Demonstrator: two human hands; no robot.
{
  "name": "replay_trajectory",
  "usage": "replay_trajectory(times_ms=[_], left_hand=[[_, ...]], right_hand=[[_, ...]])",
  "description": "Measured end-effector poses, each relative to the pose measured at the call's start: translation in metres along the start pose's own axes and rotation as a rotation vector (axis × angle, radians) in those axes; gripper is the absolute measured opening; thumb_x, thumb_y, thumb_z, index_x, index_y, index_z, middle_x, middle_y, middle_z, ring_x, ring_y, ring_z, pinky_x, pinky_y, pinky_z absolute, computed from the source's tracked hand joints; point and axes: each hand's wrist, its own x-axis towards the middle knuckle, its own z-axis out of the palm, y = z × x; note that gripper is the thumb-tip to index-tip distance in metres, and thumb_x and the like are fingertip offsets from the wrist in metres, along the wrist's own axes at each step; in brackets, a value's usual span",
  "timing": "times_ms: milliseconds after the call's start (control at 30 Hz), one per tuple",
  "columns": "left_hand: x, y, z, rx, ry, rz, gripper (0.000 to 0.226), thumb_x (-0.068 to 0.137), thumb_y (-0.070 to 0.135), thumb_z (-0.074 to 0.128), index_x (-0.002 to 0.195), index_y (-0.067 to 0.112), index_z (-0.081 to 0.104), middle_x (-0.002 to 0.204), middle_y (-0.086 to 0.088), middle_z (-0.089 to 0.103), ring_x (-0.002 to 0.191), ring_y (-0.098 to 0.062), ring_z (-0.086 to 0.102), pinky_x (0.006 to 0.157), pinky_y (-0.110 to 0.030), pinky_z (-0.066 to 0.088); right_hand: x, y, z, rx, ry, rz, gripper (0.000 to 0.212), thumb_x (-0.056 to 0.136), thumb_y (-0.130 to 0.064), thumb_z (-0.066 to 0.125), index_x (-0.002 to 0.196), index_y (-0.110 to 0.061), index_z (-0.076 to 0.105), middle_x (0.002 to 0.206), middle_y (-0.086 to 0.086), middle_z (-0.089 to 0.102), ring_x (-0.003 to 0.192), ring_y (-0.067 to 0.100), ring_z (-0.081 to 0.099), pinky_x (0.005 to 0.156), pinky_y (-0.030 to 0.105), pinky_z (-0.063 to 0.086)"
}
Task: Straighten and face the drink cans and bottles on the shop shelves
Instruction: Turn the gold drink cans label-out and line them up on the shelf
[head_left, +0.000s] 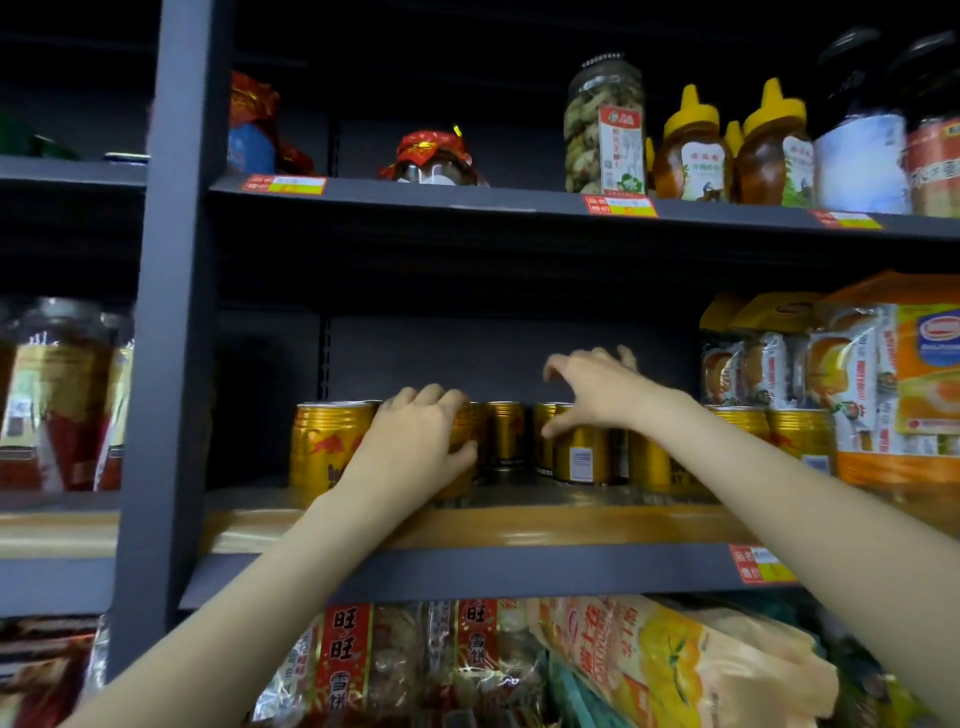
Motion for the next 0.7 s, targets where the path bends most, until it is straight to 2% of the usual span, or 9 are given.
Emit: replay_trajectory(times_ms=[133, 267, 333, 400, 500, 567, 633, 700], left_hand=[[-0.001, 0.000, 0.004, -0.003, 0.071, -0.002, 0.046, 0.092, 0.038, 0.045, 0.134, 0.019, 0.042, 0.128, -0.001, 0.050, 0.118, -0.019, 0.043, 0.099, -0.029, 0.034], [0.000, -0.001, 0.008, 0.033, 0.091, -0.006, 0.044, 0.092, 0.040, 0.043, 0.131, 0.020, 0.043, 0.125, 0.001, 0.049, 0.115, -0.019, 0.043, 0.099, -0.029, 0.031], [-0.002, -0.002, 0.011, 0.048, 0.114, 0.002, 0.043, 0.091, 0.040, 0.043, 0.129, 0.019, 0.044, 0.122, 0.000, 0.049, 0.114, -0.019, 0.044, 0.098, -0.028, 0.031], [-0.002, -0.002, 0.013, 0.045, 0.126, 0.008, 0.042, 0.091, 0.040, 0.043, 0.127, 0.019, 0.046, 0.120, 0.000, 0.049, 0.112, -0.019, 0.044, 0.096, -0.028, 0.032], [-0.002, -0.002, 0.015, 0.042, 0.141, 0.012, 0.040, 0.090, 0.039, 0.046, 0.125, 0.018, 0.048, 0.115, 0.000, 0.050, 0.108, -0.020, 0.046, 0.093, -0.029, 0.034], [-0.002, -0.001, 0.015, 0.046, 0.153, 0.015, 0.038, 0.088, 0.036, 0.050, 0.119, 0.015, 0.053, 0.110, -0.003, 0.053, 0.104, -0.023, 0.049, 0.090, -0.032, 0.036], [-0.003, 0.000, 0.014, 0.052, 0.140, 0.007, 0.037, 0.088, 0.035, 0.052, 0.118, 0.015, 0.054, 0.109, -0.004, 0.054, 0.102, -0.025, 0.050, 0.089, -0.033, 0.037], [-0.004, 0.000, 0.013, 0.044, 0.133, 0.003, 0.039, 0.088, 0.036, 0.052, 0.121, 0.015, 0.053, 0.112, -0.004, 0.054, 0.105, -0.025, 0.049, 0.091, -0.034, 0.037]], right_hand=[[0.049, -0.010, 0.003, 0.100, -0.241, -0.159, 0.081, 0.079, -0.039, 0.072, 0.146, -0.031, 0.027, 0.154, 0.003, 0.027, 0.140, 0.027, 0.024, 0.111, 0.047, 0.025], [0.103, -0.012, 0.016, 0.086, -0.481, -0.120, 0.099, 0.077, -0.036, 0.076, 0.150, -0.038, 0.009, 0.160, -0.002, 0.007, 0.146, 0.027, 0.009, 0.113, 0.048, 0.021], [0.125, -0.011, 0.025, 0.060, -0.573, -0.083, 0.110, 0.066, -0.043, 0.081, 0.147, -0.047, 0.008, 0.160, -0.002, 0.007, 0.145, 0.032, 0.013, 0.111, 0.055, 0.027], [0.136, -0.012, 0.038, 0.032, -0.625, -0.093, 0.110, 0.060, -0.045, 0.084, 0.144, -0.051, 0.014, 0.158, -0.002, 0.015, 0.141, 0.034, 0.022, 0.105, 0.057, 0.035], [0.134, -0.018, 0.044, 0.054, -0.535, -0.152, 0.087, 0.074, -0.029, 0.078, 0.144, -0.035, 0.028, 0.152, 0.001, 0.026, 0.135, 0.029, 0.031, 0.100, 0.043, 0.039], [0.131, -0.017, 0.041, 0.134, -0.436, -0.205, 0.067, 0.079, -0.021, 0.074, 0.137, -0.024, 0.040, 0.146, 0.003, 0.033, 0.123, 0.023, 0.039, 0.092, 0.036, 0.041], [0.122, -0.017, 0.033, 0.190, -0.389, -0.255, 0.058, 0.080, -0.020, 0.074, 0.131, -0.021, 0.046, 0.138, 0.003, 0.037, 0.109, 0.017, 0.040, 0.086, 0.032, 0.042], [0.108, -0.014, 0.022, 0.228, -0.332, -0.283, 0.055, 0.079, -0.021, 0.074, 0.128, -0.021, 0.048, 0.128, 0.001, 0.041, 0.106, 0.015, 0.040, 0.082, 0.029, 0.043]])
